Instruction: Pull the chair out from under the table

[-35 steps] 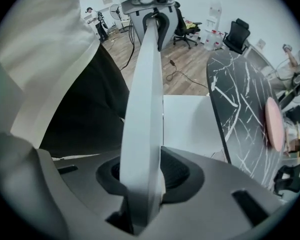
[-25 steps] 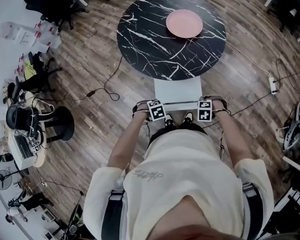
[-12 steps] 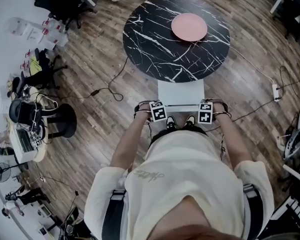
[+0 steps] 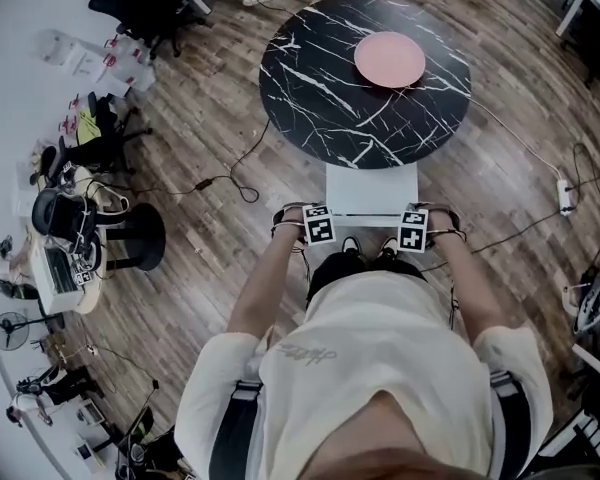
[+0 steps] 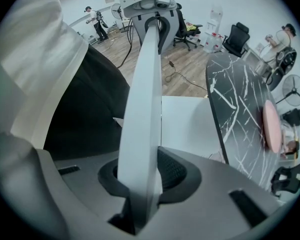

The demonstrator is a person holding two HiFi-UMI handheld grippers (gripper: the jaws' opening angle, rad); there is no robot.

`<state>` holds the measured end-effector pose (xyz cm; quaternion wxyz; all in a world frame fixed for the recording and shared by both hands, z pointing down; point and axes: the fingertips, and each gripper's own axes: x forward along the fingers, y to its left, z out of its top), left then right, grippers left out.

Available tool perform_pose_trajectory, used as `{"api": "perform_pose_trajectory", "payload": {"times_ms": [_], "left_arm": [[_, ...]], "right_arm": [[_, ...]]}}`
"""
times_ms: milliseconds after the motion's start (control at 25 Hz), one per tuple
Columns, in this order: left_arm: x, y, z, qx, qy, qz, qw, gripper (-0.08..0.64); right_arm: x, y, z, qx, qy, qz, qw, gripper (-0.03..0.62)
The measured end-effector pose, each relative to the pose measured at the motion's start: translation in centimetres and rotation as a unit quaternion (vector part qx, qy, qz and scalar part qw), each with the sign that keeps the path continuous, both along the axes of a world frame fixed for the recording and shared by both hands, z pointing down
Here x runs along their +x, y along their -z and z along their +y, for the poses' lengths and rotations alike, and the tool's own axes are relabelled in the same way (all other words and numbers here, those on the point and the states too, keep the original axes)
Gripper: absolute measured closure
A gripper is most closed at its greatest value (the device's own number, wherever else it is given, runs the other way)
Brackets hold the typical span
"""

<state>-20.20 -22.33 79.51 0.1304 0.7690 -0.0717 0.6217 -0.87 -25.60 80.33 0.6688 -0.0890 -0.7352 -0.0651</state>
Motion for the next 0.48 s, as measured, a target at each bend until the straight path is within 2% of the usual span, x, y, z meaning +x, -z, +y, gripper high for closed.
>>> {"api": "perform_pose_trajectory", "payload": {"times_ms": [480], "left_arm": [[-0.21,-0.22,0.86,0.002,-0.009,-0.024,0.9997,0.462]], "right_arm": [[-0.25,-0.13,0.76,-0.009,-0.009,0.000,1.000,0.503]]}}
